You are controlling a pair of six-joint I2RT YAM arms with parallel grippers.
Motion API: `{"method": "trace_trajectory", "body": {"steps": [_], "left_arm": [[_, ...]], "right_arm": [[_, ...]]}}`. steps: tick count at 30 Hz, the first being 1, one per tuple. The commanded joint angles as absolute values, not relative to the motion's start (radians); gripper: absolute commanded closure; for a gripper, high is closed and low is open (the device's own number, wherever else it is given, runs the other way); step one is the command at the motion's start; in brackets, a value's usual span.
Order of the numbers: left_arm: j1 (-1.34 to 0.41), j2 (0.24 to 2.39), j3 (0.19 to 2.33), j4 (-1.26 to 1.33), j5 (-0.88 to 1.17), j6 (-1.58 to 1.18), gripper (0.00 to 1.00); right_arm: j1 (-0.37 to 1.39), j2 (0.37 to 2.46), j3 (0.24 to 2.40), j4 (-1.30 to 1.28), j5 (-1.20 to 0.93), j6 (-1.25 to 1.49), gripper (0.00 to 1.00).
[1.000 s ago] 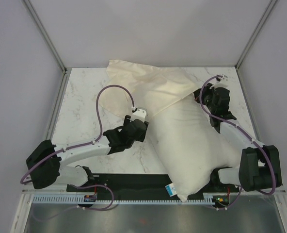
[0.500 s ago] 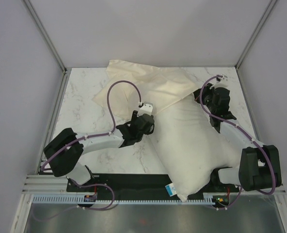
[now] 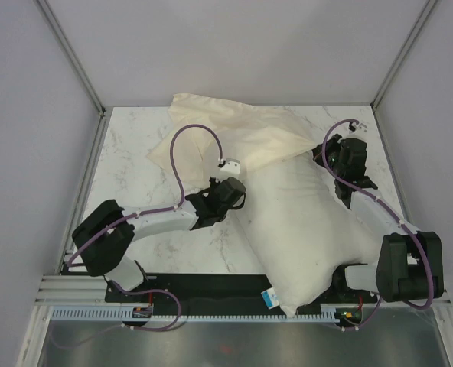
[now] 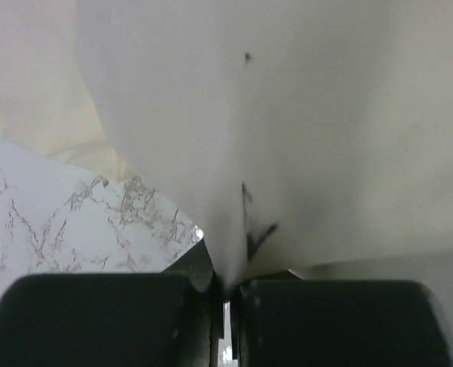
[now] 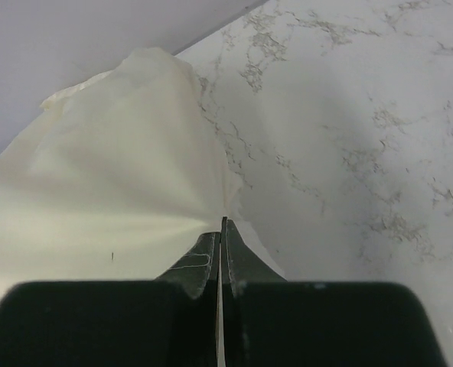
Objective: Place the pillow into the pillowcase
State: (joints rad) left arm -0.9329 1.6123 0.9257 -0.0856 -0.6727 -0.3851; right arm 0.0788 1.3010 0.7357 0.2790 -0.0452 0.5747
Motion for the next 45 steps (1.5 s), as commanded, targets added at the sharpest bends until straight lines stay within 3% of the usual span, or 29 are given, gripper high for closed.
{"method": "trace_trajectory", "body": {"steps": [1,10,17,25,28,33,41,45], "left_arm": [[-1.024,1.496,0.885,-0.097,-0.693,-0.448,0.98],[-1.489,1.439,0.939,-0.314,-0.96,-0.638,0.98],[-1.663,1.537,1.017,-0.544,-1.008,-0.874,0.98],[-1.819,1.673,1.103,-0.656,-1.0,-1.115,0.98],[-1.899,1.776,1.255,-0.855,-1.061,-1.26,0.98],[-1.991,2.041,1.569,-1.537,-1.131,-1.748,0.98],[-2.022,1.974,1.487,-1.461,-1.06,-1.799,0.98],[-2.003,1.832,1.327,-1.119,-1.025,-1.553,0.98]], "right_arm": [[0.006,1.244,0.75,0.166,0.023,0.647,1.0],[-0.164,1.011,0.591,0.002,0.12,0.707,1.0],[-0.274,0.878,0.529,-0.172,0.16,0.732,1.0],[-0.429,0.925,0.496,-0.187,-0.035,0.703,1.0],[-0.477,0.824,0.447,-0.196,-0.041,0.715,1.0],[-0.518,0.765,0.456,-0.265,-0.076,0.704,1.0],[-0.56,0.672,0.422,-0.308,-0.104,0.67,1.0],[-0.56,0.709,0.429,-0.307,-0.129,0.666,1.0]]}}
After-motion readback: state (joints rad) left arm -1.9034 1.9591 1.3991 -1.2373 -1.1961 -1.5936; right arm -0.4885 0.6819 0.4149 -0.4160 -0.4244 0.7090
